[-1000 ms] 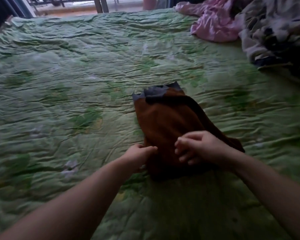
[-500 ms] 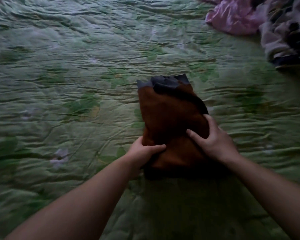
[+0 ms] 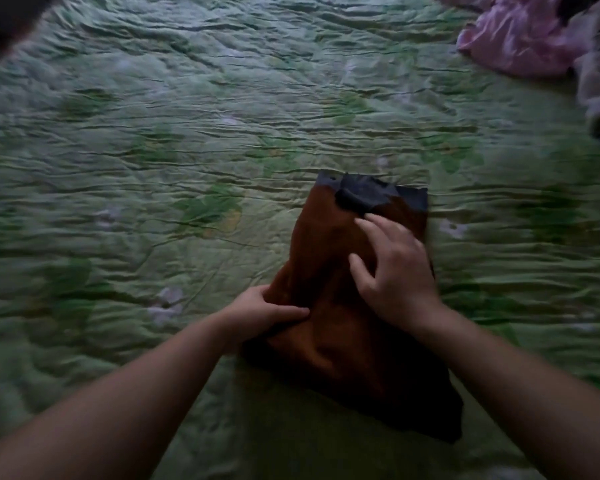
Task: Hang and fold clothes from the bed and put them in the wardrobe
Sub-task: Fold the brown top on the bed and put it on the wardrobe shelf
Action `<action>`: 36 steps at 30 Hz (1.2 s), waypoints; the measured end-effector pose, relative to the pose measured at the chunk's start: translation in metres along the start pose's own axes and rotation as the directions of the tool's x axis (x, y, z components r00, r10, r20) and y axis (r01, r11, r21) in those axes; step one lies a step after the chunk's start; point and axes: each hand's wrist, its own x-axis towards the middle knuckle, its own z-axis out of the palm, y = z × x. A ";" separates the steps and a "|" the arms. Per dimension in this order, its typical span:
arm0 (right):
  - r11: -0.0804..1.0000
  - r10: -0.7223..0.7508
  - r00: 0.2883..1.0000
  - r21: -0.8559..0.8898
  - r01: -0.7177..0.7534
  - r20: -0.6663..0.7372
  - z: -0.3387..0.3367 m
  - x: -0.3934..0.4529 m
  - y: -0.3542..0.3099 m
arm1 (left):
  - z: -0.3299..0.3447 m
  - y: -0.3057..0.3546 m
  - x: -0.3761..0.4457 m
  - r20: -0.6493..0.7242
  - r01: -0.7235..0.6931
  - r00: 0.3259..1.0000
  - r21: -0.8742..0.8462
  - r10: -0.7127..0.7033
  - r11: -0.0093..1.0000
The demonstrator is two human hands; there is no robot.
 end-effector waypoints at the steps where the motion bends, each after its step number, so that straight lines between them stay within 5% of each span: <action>1: 0.996 -0.086 0.991 0.012 0.085 0.106 0.003 0.015 -0.002 | -0.001 -0.003 0.002 -0.003 -0.004 1.000 -0.002 0.004 1.000; 3: 0.992 -0.080 0.960 -0.073 0.103 0.269 0.014 0.043 0.011 | -0.004 -0.008 0.004 -0.016 -0.016 1.000 -0.012 0.015 1.000; 7: 0.910 0.411 0.856 -0.198 -0.364 0.314 0.015 0.079 0.081 | -0.004 -0.013 0.010 -0.020 -0.036 0.999 -0.028 0.036 0.999; 9: 0.858 0.512 0.799 -0.237 -0.457 0.314 0.009 0.081 0.097 | -0.005 -0.014 0.011 -0.034 -0.039 0.999 -0.029 0.038 0.999; 11: 0.880 0.436 0.879 -0.295 -0.372 0.193 0.006 0.076 0.089 | -0.005 -0.014 0.012 -0.042 -0.032 0.999 -0.032 0.031 0.999; 13: 0.965 0.150 0.981 -0.236 -0.118 0.126 0.003 0.064 0.063 | -0.005 -0.014 0.012 -0.044 -0.029 0.999 -0.035 0.027 0.999; 16: 0.966 -0.170 0.930 -0.131 0.222 0.326 0.007 0.033 0.031 | -0.004 -0.013 0.010 -0.043 -0.033 0.999 -0.029 0.032 0.999; 19: 0.947 -0.100 0.855 -0.215 0.240 0.509 0.016 0.021 0.026 | -0.002 -0.012 0.006 -0.047 -0.032 0.998 -0.047 0.030 0.998; 36: 0.833 -0.242 0.811 -0.315 0.455 0.533 -0.009 -0.132 0.009 | 0.010 -0.013 -0.052 -0.028 0.138 0.990 -0.052 -0.139 0.989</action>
